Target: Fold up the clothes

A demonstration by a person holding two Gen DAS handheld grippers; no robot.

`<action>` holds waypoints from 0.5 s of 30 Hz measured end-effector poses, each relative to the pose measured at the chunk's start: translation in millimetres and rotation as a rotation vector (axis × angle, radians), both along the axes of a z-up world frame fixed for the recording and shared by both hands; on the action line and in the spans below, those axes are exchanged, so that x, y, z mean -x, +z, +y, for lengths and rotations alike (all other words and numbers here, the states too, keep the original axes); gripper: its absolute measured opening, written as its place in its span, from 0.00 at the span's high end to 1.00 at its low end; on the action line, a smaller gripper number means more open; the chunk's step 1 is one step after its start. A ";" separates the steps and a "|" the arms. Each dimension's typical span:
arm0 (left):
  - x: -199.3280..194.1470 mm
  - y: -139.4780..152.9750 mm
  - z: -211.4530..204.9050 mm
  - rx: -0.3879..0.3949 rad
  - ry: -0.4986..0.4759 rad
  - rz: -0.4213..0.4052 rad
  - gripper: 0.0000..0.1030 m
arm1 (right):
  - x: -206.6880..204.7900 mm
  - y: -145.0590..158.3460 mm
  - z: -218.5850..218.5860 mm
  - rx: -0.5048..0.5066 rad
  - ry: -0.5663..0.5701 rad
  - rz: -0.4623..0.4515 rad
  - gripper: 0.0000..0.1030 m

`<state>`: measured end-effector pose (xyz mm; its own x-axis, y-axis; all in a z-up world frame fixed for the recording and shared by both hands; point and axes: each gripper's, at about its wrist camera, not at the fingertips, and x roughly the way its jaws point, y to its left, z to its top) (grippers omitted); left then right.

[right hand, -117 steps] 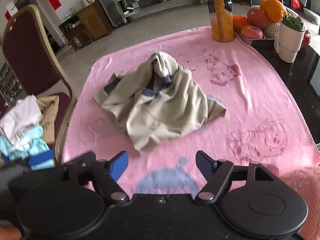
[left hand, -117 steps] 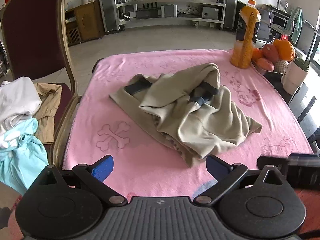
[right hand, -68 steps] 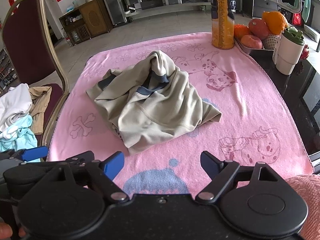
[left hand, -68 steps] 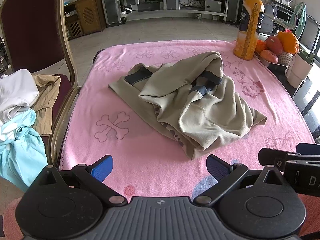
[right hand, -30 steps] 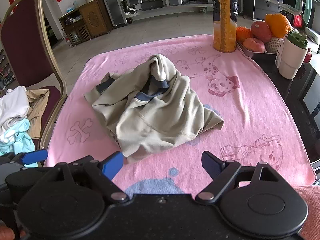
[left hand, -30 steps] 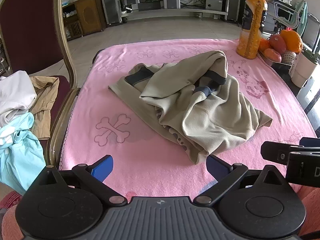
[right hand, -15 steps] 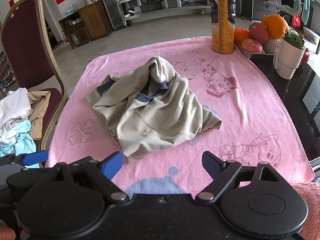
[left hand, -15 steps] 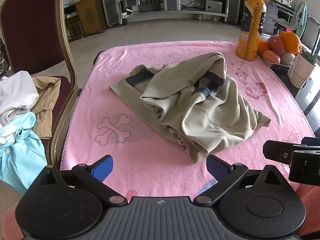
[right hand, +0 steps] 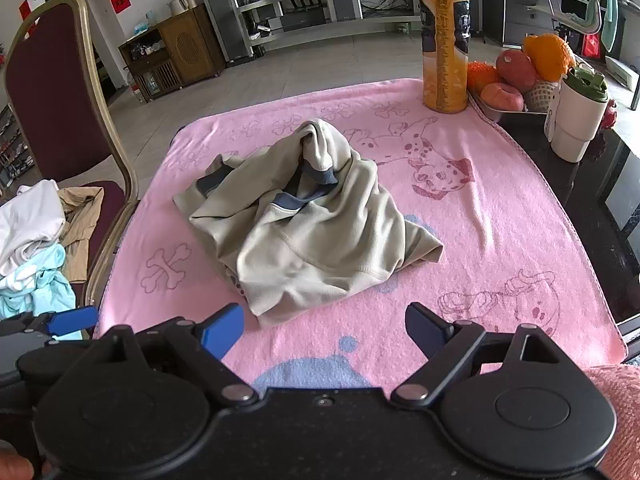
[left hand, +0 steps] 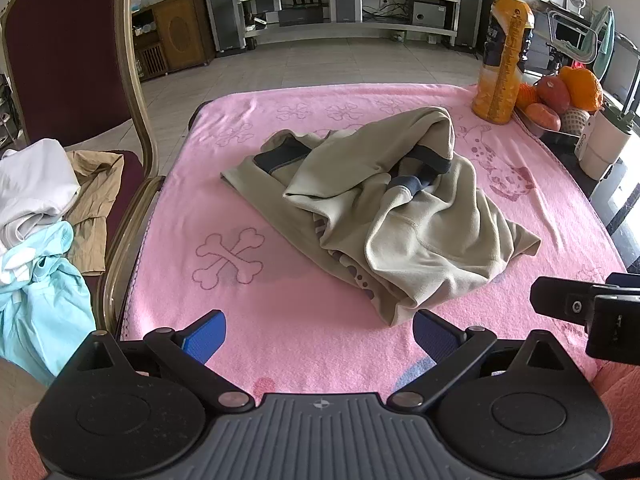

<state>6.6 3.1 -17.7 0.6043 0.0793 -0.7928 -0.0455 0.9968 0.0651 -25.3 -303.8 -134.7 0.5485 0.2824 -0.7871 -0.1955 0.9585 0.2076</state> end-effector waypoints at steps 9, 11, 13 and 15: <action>-0.9 2.0 12.5 0.007 0.010 0.004 0.03 | -4.8 1.4 0.7 0.001 0.004 0.002 0.15; -1.7 5.6 23.4 0.004 0.030 -0.007 0.03 | -9.3 7.2 1.4 -0.004 0.010 -0.005 0.15; -3.5 10.0 37.6 -0.003 0.060 -0.023 0.04 | -15.3 16.0 4.5 -0.003 0.020 -0.024 0.15; -6.1 13.7 53.3 0.002 0.095 -0.037 0.06 | -23.4 24.2 10.7 0.002 0.040 -0.039 0.15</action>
